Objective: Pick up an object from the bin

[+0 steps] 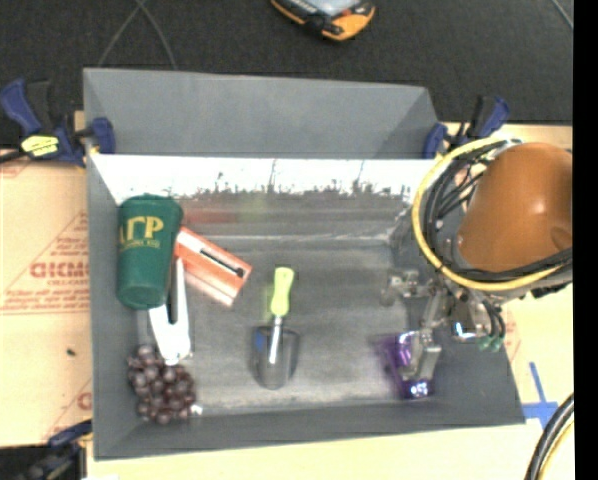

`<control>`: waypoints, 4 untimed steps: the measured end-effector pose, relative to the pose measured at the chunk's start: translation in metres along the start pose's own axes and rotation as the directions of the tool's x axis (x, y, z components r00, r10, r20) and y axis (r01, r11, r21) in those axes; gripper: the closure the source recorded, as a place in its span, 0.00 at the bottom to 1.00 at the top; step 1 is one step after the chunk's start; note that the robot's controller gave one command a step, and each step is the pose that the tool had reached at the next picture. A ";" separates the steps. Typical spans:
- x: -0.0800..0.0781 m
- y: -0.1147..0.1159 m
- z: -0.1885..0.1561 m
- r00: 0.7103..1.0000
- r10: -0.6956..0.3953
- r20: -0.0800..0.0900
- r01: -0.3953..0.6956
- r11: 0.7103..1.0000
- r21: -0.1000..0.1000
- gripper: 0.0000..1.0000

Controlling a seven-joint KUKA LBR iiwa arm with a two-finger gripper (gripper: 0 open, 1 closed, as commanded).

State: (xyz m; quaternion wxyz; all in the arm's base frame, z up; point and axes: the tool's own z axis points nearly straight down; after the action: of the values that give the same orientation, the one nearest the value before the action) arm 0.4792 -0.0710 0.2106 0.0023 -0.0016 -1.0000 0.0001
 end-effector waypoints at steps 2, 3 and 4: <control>-0.001 -0.049 0.120 0.946 0.323 0.010 -0.323 0.946 -0.003 0.00; -0.013 -0.061 0.049 0.977 0.211 0.022 -0.211 0.978 -0.001 0.00; 0.004 -0.049 0.112 0.776 0.631 0.004 -0.631 0.776 -0.003 0.00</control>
Offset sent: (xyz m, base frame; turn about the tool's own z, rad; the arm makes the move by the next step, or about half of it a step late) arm -0.0012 -0.0570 -0.1406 0.3822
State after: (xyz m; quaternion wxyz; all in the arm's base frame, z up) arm 0.4746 -0.1205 0.0986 -0.0002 -0.3363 -0.9418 -0.0001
